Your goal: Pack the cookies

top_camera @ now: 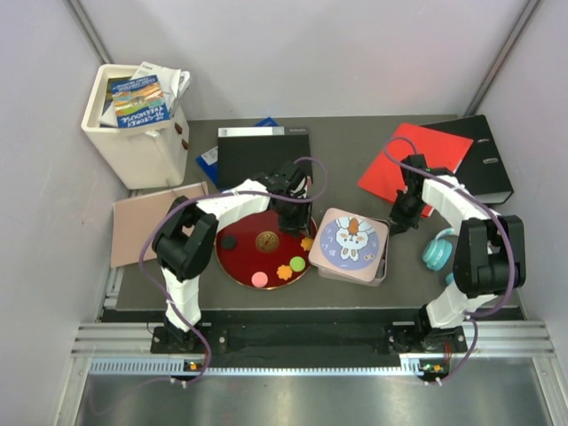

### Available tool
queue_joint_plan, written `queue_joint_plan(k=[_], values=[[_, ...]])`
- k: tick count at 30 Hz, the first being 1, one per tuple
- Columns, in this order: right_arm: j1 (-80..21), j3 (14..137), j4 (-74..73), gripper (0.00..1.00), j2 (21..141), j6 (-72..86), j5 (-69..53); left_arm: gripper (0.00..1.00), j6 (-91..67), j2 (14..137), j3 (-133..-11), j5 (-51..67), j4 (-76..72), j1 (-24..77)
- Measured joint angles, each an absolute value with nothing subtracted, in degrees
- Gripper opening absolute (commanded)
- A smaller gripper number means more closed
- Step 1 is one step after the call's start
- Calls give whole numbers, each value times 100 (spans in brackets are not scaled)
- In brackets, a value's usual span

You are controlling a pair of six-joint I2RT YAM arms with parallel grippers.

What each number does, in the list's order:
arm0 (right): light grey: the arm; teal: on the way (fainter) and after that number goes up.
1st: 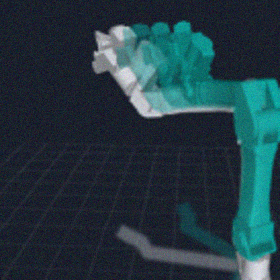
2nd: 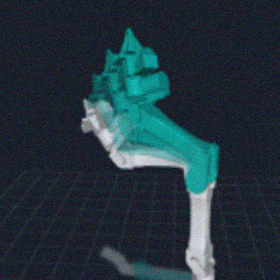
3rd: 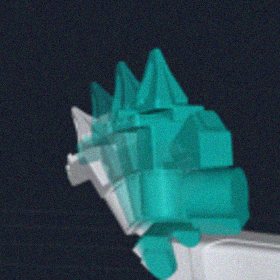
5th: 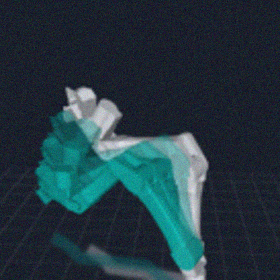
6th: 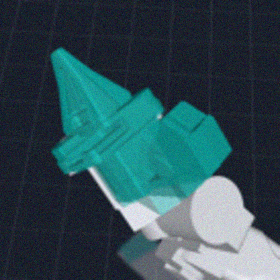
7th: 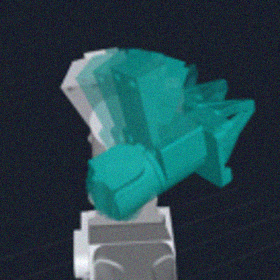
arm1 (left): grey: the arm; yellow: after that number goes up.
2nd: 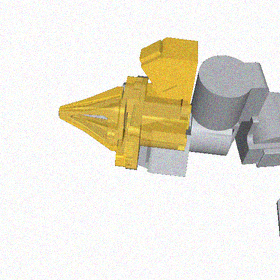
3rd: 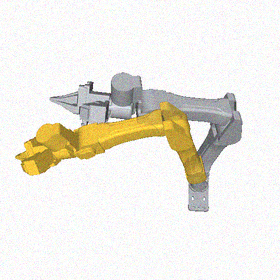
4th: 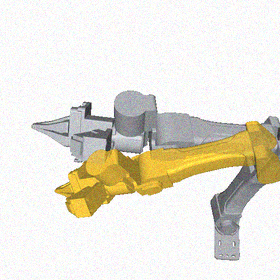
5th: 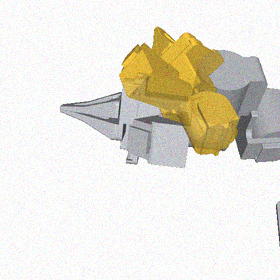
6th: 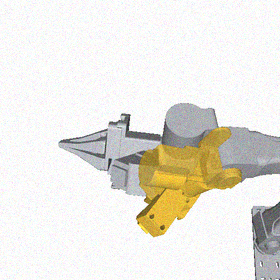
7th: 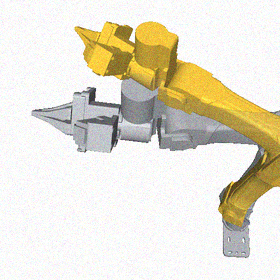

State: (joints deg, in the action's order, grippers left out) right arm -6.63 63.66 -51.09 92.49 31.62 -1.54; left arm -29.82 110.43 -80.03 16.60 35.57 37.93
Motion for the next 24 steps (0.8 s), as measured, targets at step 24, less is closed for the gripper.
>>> queue_joint_plan(k=[24], values=[[-663,6869,-5094,0,9544,3260,-62,46,-2805,10833,-8014,1553,4154,4086]])
